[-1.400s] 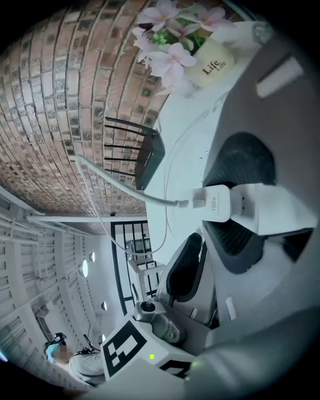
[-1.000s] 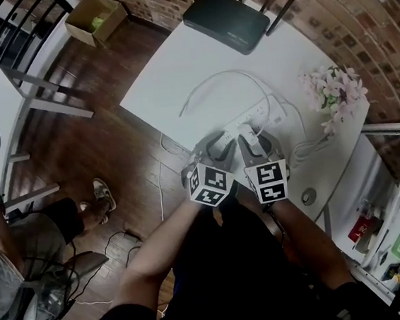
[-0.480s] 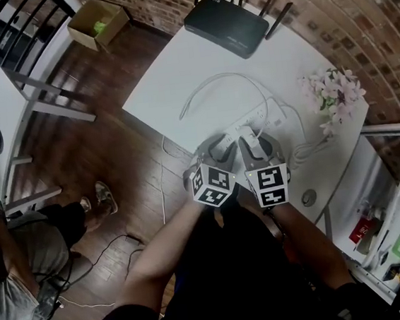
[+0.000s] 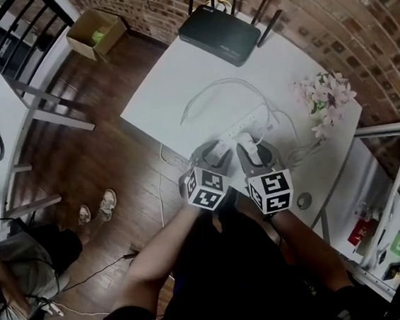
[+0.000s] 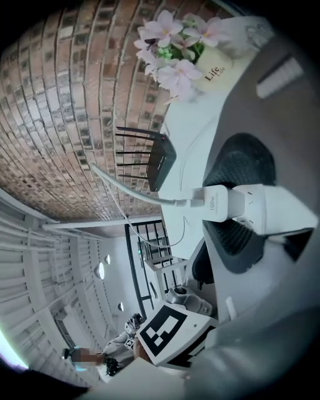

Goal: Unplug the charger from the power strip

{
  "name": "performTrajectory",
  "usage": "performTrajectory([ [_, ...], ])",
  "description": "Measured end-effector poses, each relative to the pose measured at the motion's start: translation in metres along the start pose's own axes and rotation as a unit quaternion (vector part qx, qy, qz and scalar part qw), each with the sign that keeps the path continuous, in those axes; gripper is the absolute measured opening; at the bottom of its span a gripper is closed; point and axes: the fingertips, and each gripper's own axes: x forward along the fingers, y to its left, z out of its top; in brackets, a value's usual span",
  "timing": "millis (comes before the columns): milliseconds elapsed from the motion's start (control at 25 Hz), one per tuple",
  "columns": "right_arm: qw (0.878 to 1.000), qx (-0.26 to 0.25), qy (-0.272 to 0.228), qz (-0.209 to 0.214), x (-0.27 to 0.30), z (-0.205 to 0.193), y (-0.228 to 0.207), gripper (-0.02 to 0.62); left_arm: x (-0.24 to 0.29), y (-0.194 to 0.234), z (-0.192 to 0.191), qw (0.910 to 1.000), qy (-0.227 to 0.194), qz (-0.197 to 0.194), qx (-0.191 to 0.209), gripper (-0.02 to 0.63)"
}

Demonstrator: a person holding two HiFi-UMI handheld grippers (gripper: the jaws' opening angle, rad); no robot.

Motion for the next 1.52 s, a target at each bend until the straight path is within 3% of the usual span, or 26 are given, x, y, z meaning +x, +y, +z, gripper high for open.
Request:
performTrajectory([
  [440,0.995,0.101,-0.012,0.011,-0.028,0.007,-0.014,0.143,-0.060,-0.004,0.011,0.9942,-0.040,-0.001,-0.099,0.167],
  [720,0.987,0.159,-0.025,0.008,-0.041,0.013,-0.034,0.143,-0.097,-0.011,0.001,0.9815,-0.038,-0.019,-0.187,0.158],
  [1040,0.968,0.249,-0.018,0.026,-0.026,0.012,-0.052,0.143,-0.108,-0.011,0.000,0.9769,-0.044,-0.020,-0.208,0.158],
  [1520,0.955,0.290,0.022,0.058,0.058,0.034,-0.059,0.143,-0.130,0.014,-0.010,0.9674,-0.062,0.011,-0.245,0.150],
])
